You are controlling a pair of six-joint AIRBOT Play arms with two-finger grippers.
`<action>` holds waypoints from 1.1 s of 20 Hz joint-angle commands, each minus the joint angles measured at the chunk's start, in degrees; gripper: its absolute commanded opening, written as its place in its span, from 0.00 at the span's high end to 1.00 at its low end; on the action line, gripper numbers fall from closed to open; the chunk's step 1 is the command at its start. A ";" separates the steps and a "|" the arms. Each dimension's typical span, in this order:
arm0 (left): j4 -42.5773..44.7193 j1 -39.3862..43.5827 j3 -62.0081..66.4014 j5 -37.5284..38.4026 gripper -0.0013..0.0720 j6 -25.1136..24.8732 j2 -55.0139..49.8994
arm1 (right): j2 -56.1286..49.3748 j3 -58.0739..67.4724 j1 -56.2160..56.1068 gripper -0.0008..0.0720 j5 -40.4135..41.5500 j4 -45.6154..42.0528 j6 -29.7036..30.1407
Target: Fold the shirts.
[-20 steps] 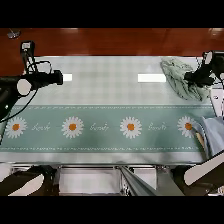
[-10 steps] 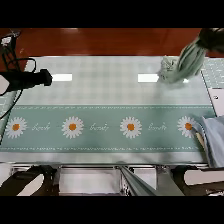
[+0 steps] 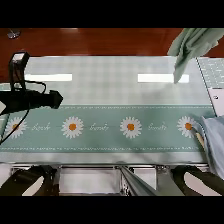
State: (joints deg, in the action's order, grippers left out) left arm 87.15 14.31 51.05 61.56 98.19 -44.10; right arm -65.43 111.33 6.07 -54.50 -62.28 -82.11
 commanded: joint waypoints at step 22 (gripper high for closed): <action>-4.55 1.79 -0.26 -5.01 0.03 1.57 2.19 | -0.57 -52.65 -42.21 0.95 4.11 -9.90 -15.82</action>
State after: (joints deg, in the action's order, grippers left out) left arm 83.83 16.03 50.87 56.27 99.81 -41.85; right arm -63.90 62.35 -35.59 -49.65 -65.25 -90.76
